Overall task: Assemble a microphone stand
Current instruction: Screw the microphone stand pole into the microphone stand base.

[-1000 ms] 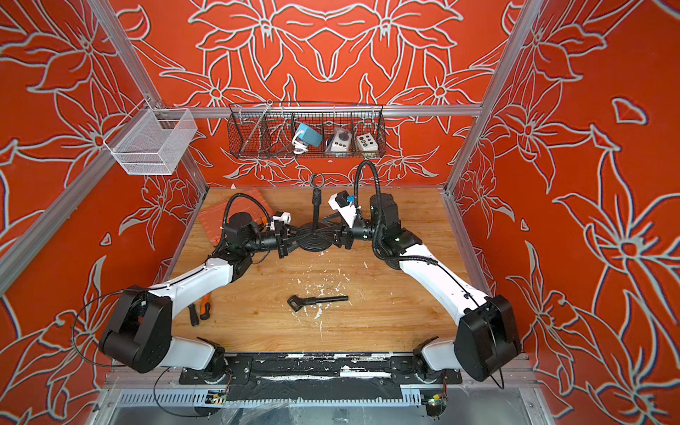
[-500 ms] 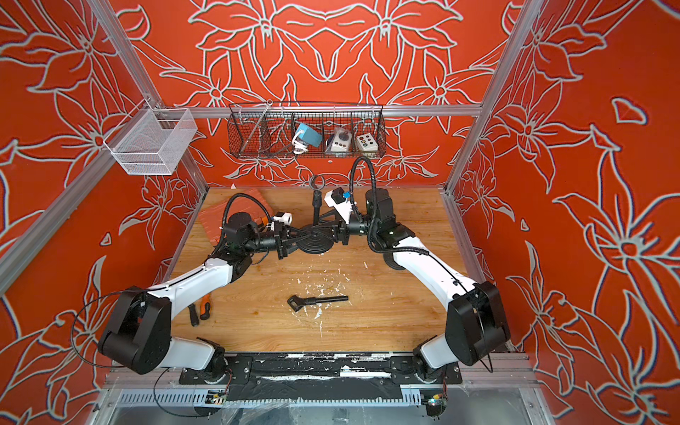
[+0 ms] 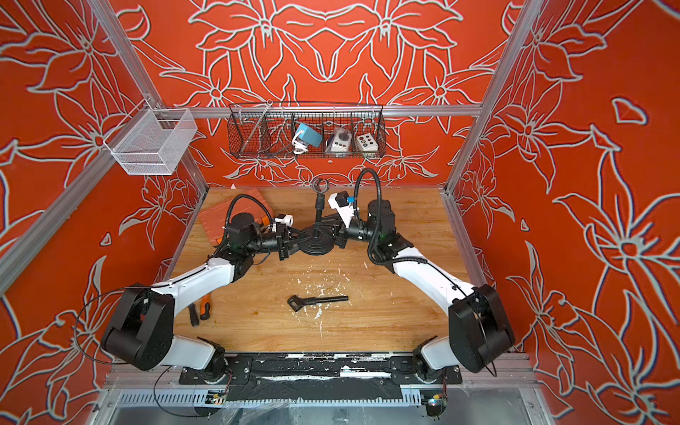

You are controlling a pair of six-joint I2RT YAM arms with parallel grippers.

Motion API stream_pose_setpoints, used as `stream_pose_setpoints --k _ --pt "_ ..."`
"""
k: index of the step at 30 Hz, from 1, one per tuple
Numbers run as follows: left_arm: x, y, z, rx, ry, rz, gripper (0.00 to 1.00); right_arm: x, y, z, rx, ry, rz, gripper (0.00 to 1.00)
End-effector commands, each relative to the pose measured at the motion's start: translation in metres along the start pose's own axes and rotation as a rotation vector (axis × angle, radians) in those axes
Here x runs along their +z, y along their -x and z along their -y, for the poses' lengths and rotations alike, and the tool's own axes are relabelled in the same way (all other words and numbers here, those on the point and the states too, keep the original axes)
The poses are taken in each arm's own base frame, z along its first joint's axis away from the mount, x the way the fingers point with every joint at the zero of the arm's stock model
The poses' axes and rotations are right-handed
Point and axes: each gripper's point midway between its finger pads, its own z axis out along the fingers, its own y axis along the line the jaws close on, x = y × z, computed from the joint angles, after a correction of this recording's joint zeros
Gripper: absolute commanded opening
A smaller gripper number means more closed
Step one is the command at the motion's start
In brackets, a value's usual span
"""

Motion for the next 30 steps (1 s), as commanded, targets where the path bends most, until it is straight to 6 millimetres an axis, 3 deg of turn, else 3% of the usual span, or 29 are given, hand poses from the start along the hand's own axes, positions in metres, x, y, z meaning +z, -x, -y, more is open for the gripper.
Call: stream_pose_setpoints --k 1,3,5,9,10,11,12,15,19,24,30 --pt "-0.004 -0.006 0.042 0.160 -0.099 -0.013 0.00 -0.023 -0.021 0.057 0.064 -0.550 -0.036 0.00" --pt "-0.003 -0.004 0.040 0.155 -0.097 -0.008 0.00 -0.039 -0.034 0.069 0.065 -0.797 -0.119 0.00" --pt "-0.002 -0.002 0.038 0.149 -0.096 -0.007 0.00 -0.040 -0.039 0.068 0.027 -0.880 -0.173 0.00" --pt "-0.001 0.001 0.035 0.141 -0.092 -0.001 0.00 -0.028 -0.037 0.057 0.027 -0.790 -0.180 0.00" --pt "-0.001 0.002 0.034 0.135 -0.090 0.001 0.00 -0.021 -0.034 0.050 0.028 -0.702 -0.178 0.14" --pt "-0.001 0.004 0.032 0.130 -0.088 0.007 0.00 -0.013 -0.030 0.039 0.029 -0.586 -0.170 0.39" --pt "-0.001 0.005 0.031 0.127 -0.086 0.009 0.00 -0.007 -0.024 0.026 0.023 -0.471 -0.154 0.54" --pt "-0.002 0.007 0.030 0.121 -0.082 0.014 0.00 -0.004 -0.010 -0.010 -0.006 -0.174 -0.113 0.69" --pt "-0.003 0.007 0.030 0.122 -0.079 0.012 0.00 -0.019 0.001 -0.030 -0.044 0.032 -0.062 0.70" --pt "-0.005 0.000 0.030 0.133 -0.069 -0.007 0.00 -0.032 -0.001 -0.032 -0.103 0.136 -0.077 0.65" --pt "-0.009 -0.011 0.034 0.165 -0.063 -0.039 0.00 -0.032 0.000 -0.025 -0.128 0.197 -0.096 0.58"
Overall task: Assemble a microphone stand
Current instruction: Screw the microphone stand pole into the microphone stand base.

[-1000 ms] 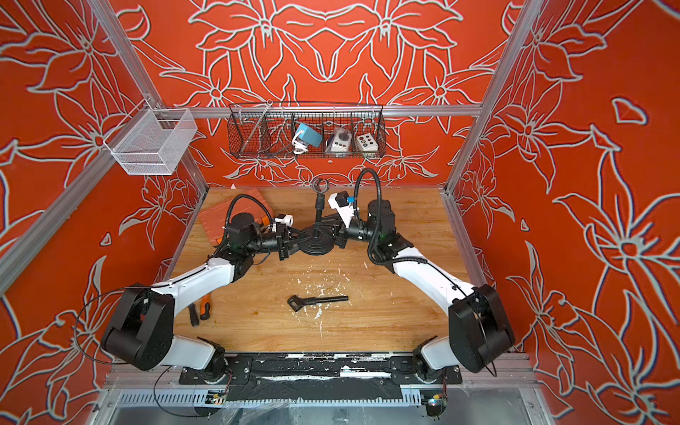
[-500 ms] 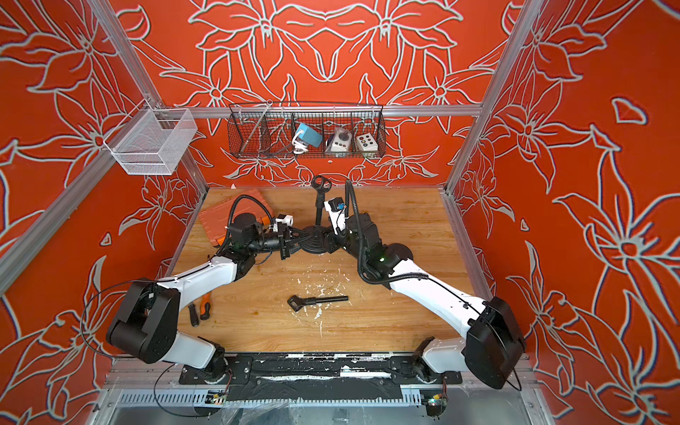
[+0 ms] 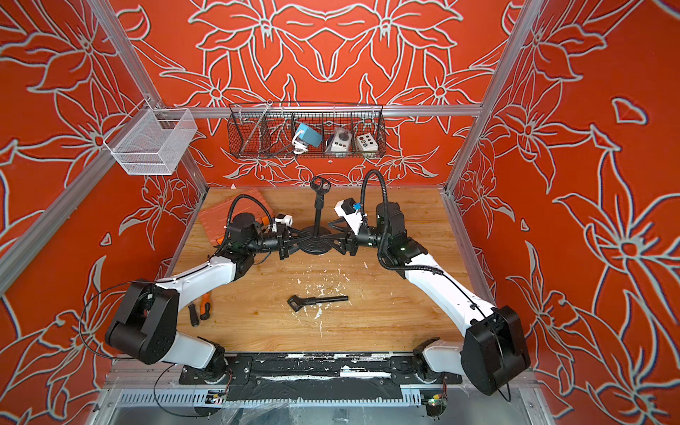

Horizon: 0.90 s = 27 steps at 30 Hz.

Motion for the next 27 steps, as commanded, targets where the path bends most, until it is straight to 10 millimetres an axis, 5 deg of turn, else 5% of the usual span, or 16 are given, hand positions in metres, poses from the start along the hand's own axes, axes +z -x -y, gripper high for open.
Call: stream_pose_setpoints --k 1,14,27 --pt "-0.008 -0.019 0.039 0.158 -0.066 -0.050 0.00 0.001 0.009 -0.009 -0.072 0.108 0.010 0.57" --pt "-0.008 -0.027 0.035 0.177 -0.059 -0.091 0.00 0.019 0.023 -0.003 -0.096 0.200 0.092 0.42" --pt "-0.006 -0.024 0.032 0.173 -0.052 -0.094 0.00 0.030 0.014 -0.002 -0.030 0.196 0.119 0.35"
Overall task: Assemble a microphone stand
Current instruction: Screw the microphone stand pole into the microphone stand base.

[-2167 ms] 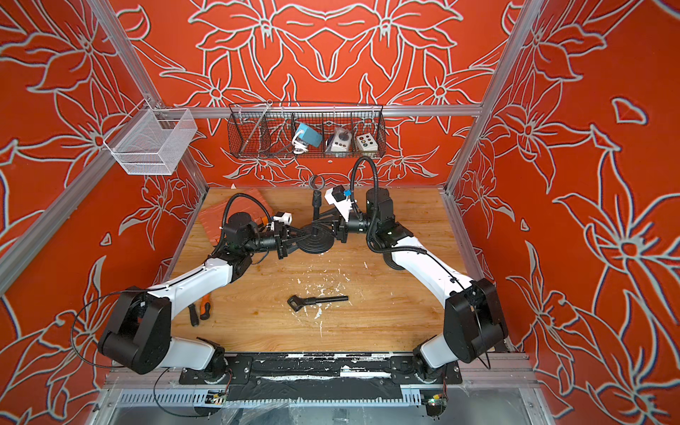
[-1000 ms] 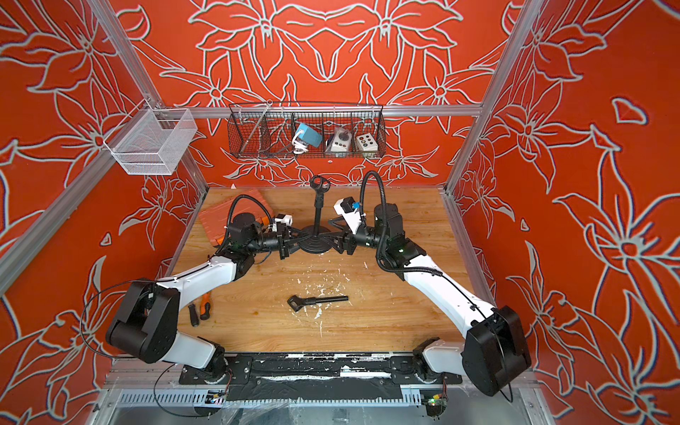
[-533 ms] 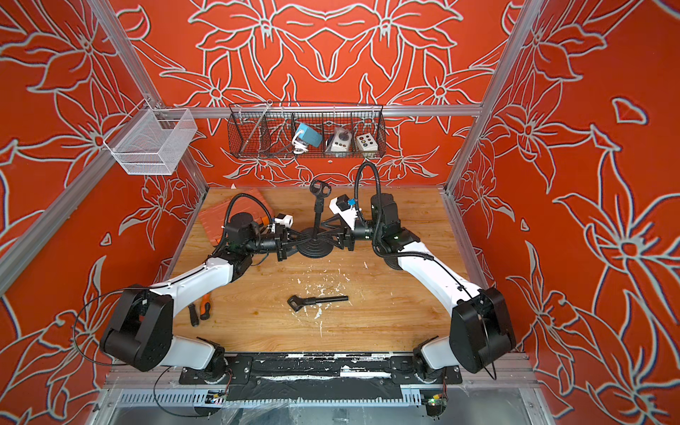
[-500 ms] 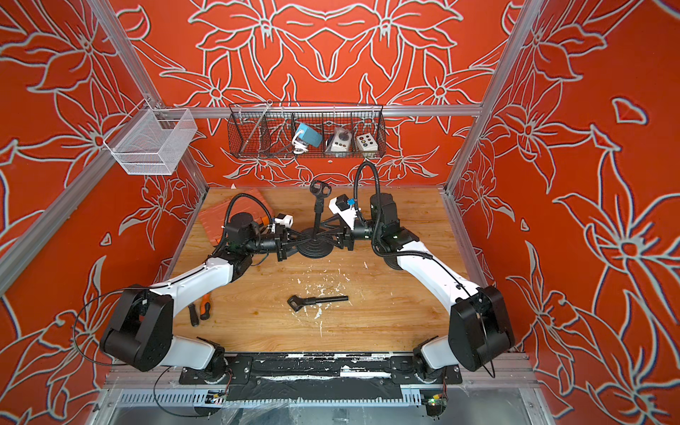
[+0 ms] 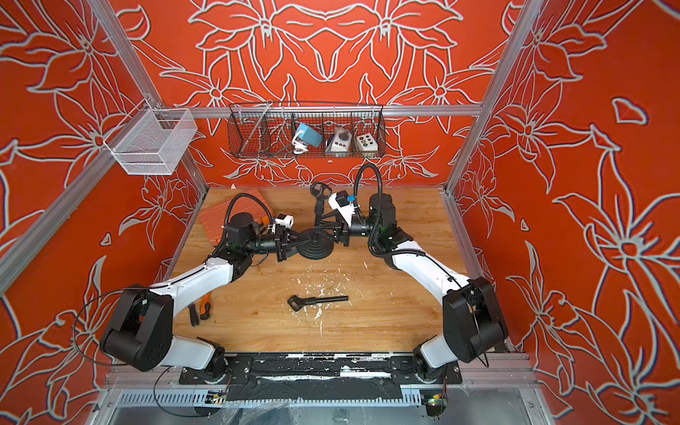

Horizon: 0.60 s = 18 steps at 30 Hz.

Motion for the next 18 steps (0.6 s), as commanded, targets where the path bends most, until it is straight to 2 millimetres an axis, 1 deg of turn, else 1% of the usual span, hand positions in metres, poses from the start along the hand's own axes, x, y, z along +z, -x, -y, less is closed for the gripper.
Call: stream_pose_setpoints --k 1,3,4,6,7,9,10,12,14,15,17,18 --pt "-0.002 -0.006 0.028 0.119 -0.054 -0.027 0.00 0.003 -0.001 -0.005 0.003 0.021 0.023 0.33" --pt "-0.002 -0.005 0.029 0.122 -0.055 -0.026 0.00 0.003 -0.004 -0.006 0.016 0.019 0.021 0.26" --pt "-0.002 -0.005 0.029 0.123 -0.055 -0.026 0.00 0.004 -0.006 -0.006 0.022 0.013 0.019 0.19" --pt "-0.002 -0.004 0.029 0.122 -0.055 -0.023 0.00 0.003 -0.010 -0.004 0.036 -0.016 0.015 0.02" --pt "-0.002 -0.004 0.029 0.121 -0.055 -0.019 0.00 0.002 -0.013 -0.001 0.043 -0.048 0.014 0.00" --pt "-0.002 -0.002 0.029 0.120 -0.054 -0.012 0.00 0.000 -0.019 0.008 0.064 -0.144 0.008 0.00" --pt "-0.002 -0.002 0.029 0.121 -0.055 -0.006 0.00 -0.002 -0.022 0.015 0.077 -0.219 0.003 0.00" --pt "-0.002 0.000 0.029 0.121 -0.056 0.005 0.00 -0.008 -0.034 0.030 0.110 -0.402 -0.029 0.00" --pt "-0.002 0.002 0.029 0.121 -0.056 0.017 0.00 -0.016 -0.045 0.043 0.110 -0.643 -0.101 0.00" --pt "-0.002 0.003 0.029 0.120 -0.057 0.019 0.00 -0.020 -0.050 0.046 0.109 -0.742 -0.144 0.00" --pt "-0.001 0.005 0.028 0.113 -0.059 0.024 0.00 -0.035 -0.055 0.054 0.106 -0.962 -0.225 0.00" --pt "-0.001 0.006 0.028 0.112 -0.061 0.024 0.00 -0.039 -0.056 0.055 0.101 -1.027 -0.245 0.00"
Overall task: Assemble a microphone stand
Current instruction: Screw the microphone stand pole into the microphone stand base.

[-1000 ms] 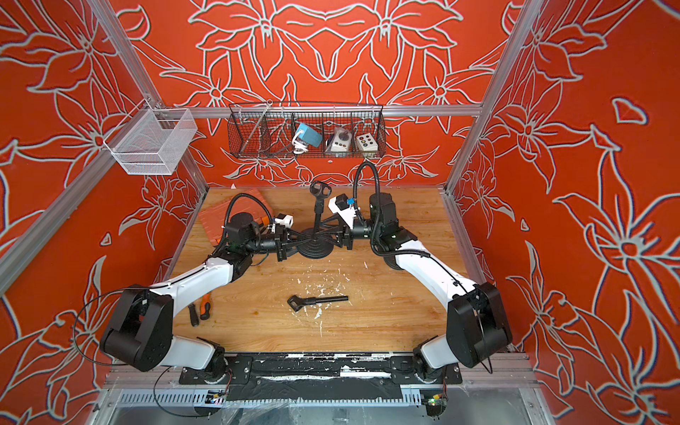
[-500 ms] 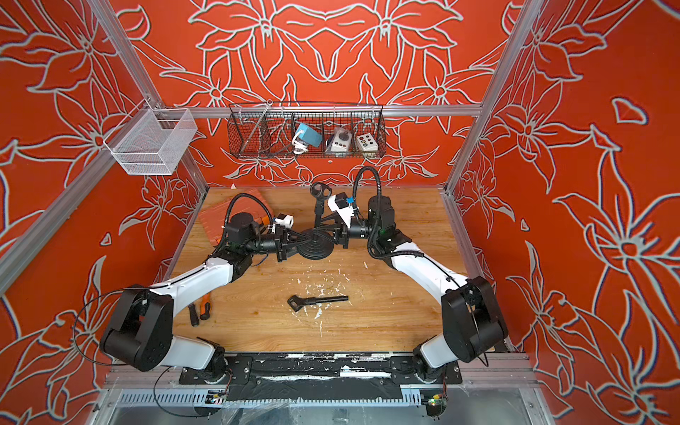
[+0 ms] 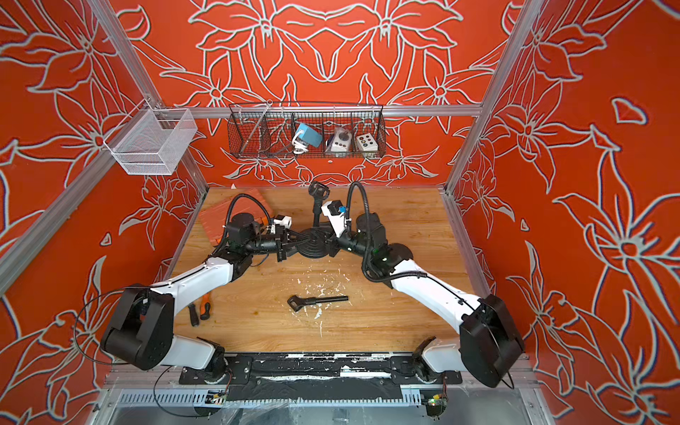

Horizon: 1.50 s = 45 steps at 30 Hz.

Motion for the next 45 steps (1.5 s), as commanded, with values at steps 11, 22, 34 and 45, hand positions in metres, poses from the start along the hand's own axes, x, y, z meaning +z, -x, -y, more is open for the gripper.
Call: stream_pose_setpoints --k 11,22,34,45 --pt "-0.001 0.003 0.030 0.094 -0.073 0.010 0.00 -0.024 -0.003 -0.009 -0.158 -0.045 -0.063 0.71" --pt "-0.002 -0.006 0.035 0.107 -0.075 -0.038 0.00 -0.059 0.007 -0.017 -0.176 0.335 0.002 0.68" --pt "-0.006 -0.024 0.042 0.143 -0.080 -0.106 0.00 -0.035 0.009 -0.011 -0.206 0.492 0.003 0.51" --pt "-0.007 -0.027 0.043 0.153 -0.081 -0.115 0.00 -0.026 0.029 -0.016 -0.147 0.572 0.092 0.46"
